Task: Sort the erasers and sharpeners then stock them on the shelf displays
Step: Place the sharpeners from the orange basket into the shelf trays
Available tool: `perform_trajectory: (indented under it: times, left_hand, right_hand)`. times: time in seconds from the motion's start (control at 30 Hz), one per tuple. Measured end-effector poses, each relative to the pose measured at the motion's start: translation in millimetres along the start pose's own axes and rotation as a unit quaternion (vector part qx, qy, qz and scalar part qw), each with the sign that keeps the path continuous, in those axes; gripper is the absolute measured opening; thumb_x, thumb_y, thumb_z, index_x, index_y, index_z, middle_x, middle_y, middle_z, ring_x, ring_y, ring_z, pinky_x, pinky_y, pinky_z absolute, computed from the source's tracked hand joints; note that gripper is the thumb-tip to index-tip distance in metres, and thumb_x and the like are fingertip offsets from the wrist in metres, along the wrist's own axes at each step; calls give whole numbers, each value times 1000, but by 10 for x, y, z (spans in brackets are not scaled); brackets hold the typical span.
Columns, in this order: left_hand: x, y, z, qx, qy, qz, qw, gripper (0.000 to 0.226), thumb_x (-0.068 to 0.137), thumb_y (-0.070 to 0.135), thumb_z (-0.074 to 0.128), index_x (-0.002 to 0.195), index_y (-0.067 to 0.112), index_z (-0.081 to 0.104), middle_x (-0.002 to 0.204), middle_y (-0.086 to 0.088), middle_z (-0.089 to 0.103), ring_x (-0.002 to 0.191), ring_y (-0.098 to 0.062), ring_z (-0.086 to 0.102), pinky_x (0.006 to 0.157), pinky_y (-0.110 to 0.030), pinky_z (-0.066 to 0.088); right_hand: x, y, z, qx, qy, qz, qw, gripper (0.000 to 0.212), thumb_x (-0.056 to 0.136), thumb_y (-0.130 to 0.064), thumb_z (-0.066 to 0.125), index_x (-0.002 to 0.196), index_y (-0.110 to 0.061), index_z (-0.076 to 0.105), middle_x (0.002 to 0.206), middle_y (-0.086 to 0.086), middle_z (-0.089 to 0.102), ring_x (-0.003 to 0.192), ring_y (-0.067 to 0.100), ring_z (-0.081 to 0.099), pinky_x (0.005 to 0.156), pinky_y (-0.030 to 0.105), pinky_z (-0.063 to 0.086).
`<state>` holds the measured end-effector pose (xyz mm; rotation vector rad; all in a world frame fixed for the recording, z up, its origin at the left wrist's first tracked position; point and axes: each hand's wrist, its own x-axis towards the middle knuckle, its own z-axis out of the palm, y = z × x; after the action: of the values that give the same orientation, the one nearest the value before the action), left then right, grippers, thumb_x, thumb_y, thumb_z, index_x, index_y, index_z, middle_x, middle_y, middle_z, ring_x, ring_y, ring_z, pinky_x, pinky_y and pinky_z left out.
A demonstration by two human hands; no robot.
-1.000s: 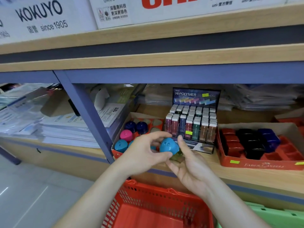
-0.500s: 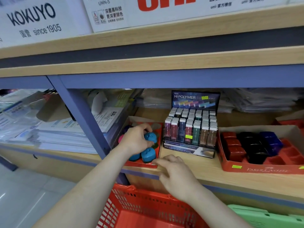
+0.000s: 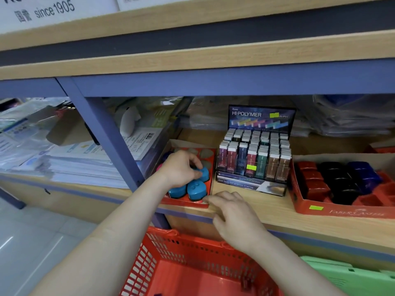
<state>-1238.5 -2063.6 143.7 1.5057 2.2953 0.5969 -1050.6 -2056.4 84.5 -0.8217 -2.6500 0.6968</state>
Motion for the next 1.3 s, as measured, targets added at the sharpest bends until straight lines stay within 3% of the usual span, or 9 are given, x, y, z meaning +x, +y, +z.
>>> perform_trajectory:
  times: [0.23,0.37,0.43,0.63,0.77,0.87,0.97,1.1,1.3]
  left_hand:
    - [-695,3,-55,23,130,130,983,22,83,12,56,86,27,71,81,13,68,74,-3,59,71,-21,45]
    - [-1150,-435,336,48,-17,148,988,20,76,11,56,80,25,71,69,19,62,65,5,53,67,-18,41]
    - [-1276,-776,694,89,-117,127,981,20,79,14,56,88,25,71,80,14,69,75,-1,60,72,-17,42]
    - [-1645,-1817,1785,240,-386,59,889,27,90,26,50,115,20,60,109,-7,69,109,-29,61,85,-32,47]
    - [-1771,-2238,2272,296,-456,46,838,49,93,42,50,129,9,43,125,-20,58,116,-36,55,92,-40,48]
    - [-1873,-2357,2595,278,-467,-23,839,69,93,58,42,140,9,30,136,-21,48,124,-36,49,96,-42,43]
    - [-2058,-2379,2872,269,-452,-61,848,78,88,66,43,144,15,25,138,-20,40,125,-36,46,97,-45,44]
    - [-2187,-2219,3042,256,-418,-82,868,71,91,53,51,143,15,22,137,-23,38,117,-36,52,87,-41,48]
    - [-2153,-2055,3090,216,-382,-41,898,61,83,38,68,128,19,31,111,-7,62,102,-28,61,70,-35,40]
  right_hand:
    - [-352,62,-34,19,-11,-17,1000,23,92,-21,52,112,-27,63,105,-8,63,98,12,59,86,30,47]
    - [-592,224,429,-97,-207,-2,973,21,89,-27,52,108,-25,61,107,0,67,103,22,61,84,33,49]
    - [-706,364,782,-138,-317,34,938,23,86,-24,53,107,-22,61,111,6,66,106,28,61,83,33,49]
    - [-980,706,1823,-127,-455,164,866,39,87,-35,60,122,-16,56,122,11,64,111,29,61,85,32,51]
    - [-1182,794,2386,-109,-438,289,844,59,89,-37,56,140,-21,32,136,18,48,120,32,55,94,32,46]
    - [-1273,837,2679,-122,-396,341,844,62,92,-50,48,145,-25,26,141,19,36,125,36,50,105,40,38]
    - [-1357,812,2902,-134,-380,356,843,62,90,-59,47,142,-29,31,141,18,35,130,39,39,107,45,32]
    - [-1376,692,3047,-99,-328,371,863,57,85,-48,64,134,-34,38,138,13,31,126,40,34,105,44,35]
    - [-1219,651,3096,-6,-301,433,850,60,68,-54,72,118,-23,62,132,5,42,117,28,49,97,32,45]
